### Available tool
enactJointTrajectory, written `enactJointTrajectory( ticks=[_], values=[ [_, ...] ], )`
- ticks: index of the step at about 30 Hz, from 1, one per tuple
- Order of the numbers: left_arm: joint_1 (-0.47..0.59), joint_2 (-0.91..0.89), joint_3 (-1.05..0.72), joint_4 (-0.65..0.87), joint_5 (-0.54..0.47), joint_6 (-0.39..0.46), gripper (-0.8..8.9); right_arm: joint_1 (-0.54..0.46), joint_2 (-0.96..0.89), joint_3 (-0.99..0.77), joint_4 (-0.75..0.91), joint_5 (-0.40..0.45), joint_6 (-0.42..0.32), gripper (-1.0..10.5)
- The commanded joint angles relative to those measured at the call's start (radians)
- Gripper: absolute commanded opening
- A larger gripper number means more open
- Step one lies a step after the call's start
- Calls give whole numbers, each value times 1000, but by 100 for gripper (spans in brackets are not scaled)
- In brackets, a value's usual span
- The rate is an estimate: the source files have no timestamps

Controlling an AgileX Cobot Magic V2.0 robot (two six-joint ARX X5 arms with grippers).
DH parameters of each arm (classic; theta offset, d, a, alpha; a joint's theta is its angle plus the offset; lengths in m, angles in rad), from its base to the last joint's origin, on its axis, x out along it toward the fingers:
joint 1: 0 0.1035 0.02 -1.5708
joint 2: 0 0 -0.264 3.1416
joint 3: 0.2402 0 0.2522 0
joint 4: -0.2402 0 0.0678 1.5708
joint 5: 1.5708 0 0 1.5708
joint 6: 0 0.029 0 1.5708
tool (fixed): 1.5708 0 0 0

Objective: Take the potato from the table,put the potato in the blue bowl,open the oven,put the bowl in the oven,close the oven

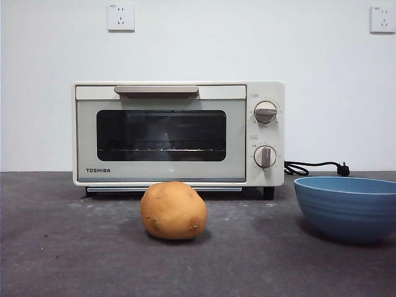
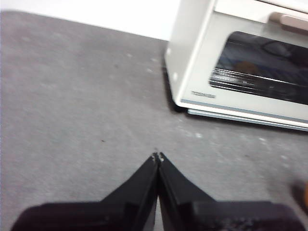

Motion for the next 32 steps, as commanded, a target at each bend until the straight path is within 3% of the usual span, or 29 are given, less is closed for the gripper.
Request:
enactJointTrajectory(
  ticks=[1, 13, 32],
  values=[
    [2, 1, 19, -17, 40, -58, -8, 3, 23, 32, 6, -13, 61, -13],
    [2, 92, 299, -146, 114, -83, -8, 3, 232, 302, -39, -53, 51, -13],
    [0, 436, 805, -478, 488, 132, -8, 26, 632, 974, -607, -337, -256, -12]
  ],
)
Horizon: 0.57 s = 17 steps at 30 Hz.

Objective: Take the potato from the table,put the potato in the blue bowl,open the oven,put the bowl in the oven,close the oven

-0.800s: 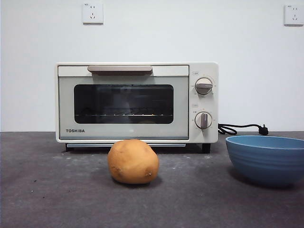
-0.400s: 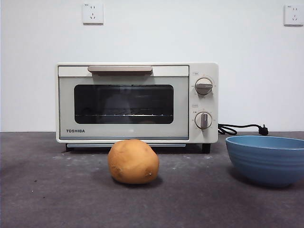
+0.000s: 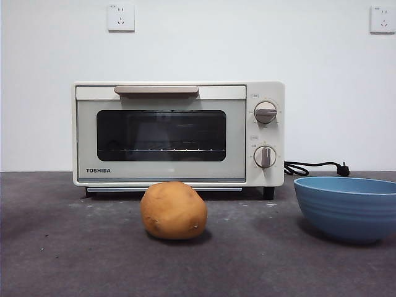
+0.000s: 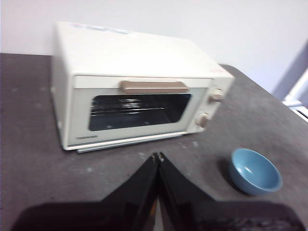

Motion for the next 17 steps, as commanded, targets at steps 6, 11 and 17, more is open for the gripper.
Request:
enactJointTrajectory(
  ticks=[6, 11, 17],
  values=[
    [-6, 26, 105, -116, 67, 100, -8, 33, 73, 140, -144, -18, -129, -12],
    [-14, 26, 125, -130, 65, 106, -8, 48, 78, 140, -143, -16, -127, 44],
    [-16, 26, 128, -129, 65, 106, -8, 48, 80, 140, -141, -15, -117, 525]
  ],
)
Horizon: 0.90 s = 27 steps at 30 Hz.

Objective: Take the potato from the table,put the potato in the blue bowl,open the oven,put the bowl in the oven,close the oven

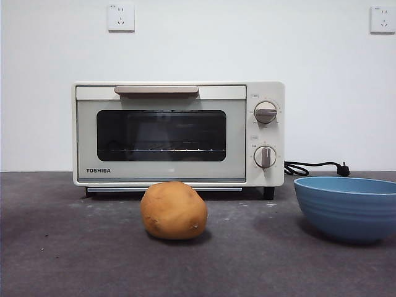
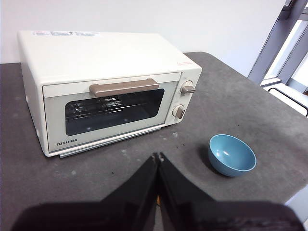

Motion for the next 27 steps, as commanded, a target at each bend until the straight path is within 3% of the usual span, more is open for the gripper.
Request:
enactJointTrajectory(
  ticks=[1, 3, 16, 27],
  values=[
    [-3, 0, 2, 2, 3, 13, -8, 2, 3, 0, 7, 1, 6, 593],
    [-3, 0, 2, 2, 3, 13, -8, 2, 6, 0, 6, 0, 10, 640],
    [-3, 0, 2, 3, 3, 13, -8, 54, 47, 0, 26, -2, 10, 639],
    [-3, 0, 2, 10, 3, 12, -8, 257, 250, 1, 151, 11, 30, 635]
  ],
)
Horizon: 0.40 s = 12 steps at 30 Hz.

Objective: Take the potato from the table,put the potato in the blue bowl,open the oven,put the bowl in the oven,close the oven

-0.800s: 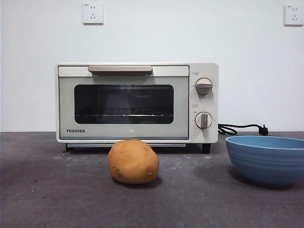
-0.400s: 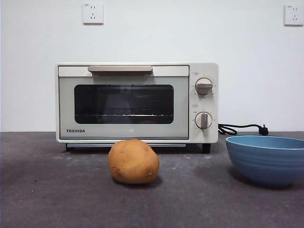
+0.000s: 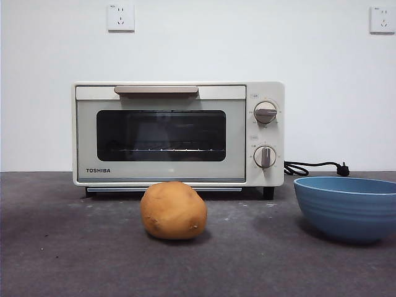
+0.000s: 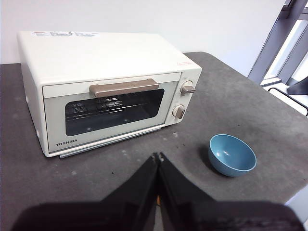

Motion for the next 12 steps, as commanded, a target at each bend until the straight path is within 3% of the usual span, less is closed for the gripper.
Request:
enactJointTrajectory(
  ticks=[1, 12],
  values=[
    [-3, 0, 2, 8, 3, 11, -8, 56, 68, 0, 55, 14, 24, 635],
    [-3, 0, 2, 8, 3, 12, -8, 260, 403, 0, 265, 161, 51, 635]
  ],
)
